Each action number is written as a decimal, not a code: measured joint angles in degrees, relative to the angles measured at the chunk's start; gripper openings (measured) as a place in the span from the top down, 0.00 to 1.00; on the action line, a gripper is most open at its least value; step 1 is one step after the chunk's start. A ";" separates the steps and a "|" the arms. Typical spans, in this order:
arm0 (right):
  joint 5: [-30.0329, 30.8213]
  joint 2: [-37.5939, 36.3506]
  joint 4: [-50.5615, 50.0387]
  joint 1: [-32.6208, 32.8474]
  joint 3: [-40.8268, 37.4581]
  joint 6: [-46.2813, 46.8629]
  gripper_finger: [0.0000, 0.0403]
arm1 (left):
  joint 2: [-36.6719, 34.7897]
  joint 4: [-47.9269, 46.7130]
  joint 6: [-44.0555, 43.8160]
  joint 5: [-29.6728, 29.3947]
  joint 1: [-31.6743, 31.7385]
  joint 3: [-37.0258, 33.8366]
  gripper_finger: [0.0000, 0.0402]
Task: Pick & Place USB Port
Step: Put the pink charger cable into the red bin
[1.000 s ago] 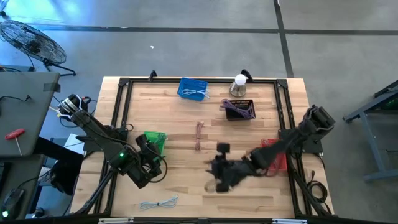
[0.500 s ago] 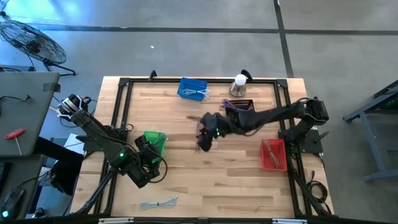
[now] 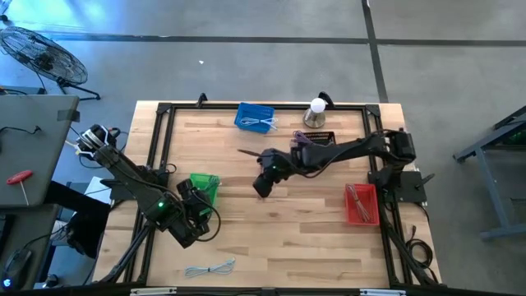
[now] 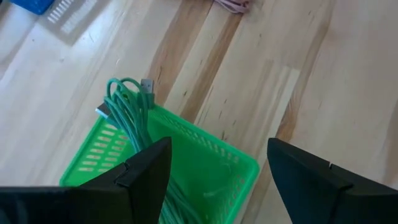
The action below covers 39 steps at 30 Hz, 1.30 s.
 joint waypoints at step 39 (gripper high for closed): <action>6.63 14.16 -16.02 0.15 10.88 3.88 0.64 | 0.00 0.37 2.10 -4.33 0.00 0.02 0.36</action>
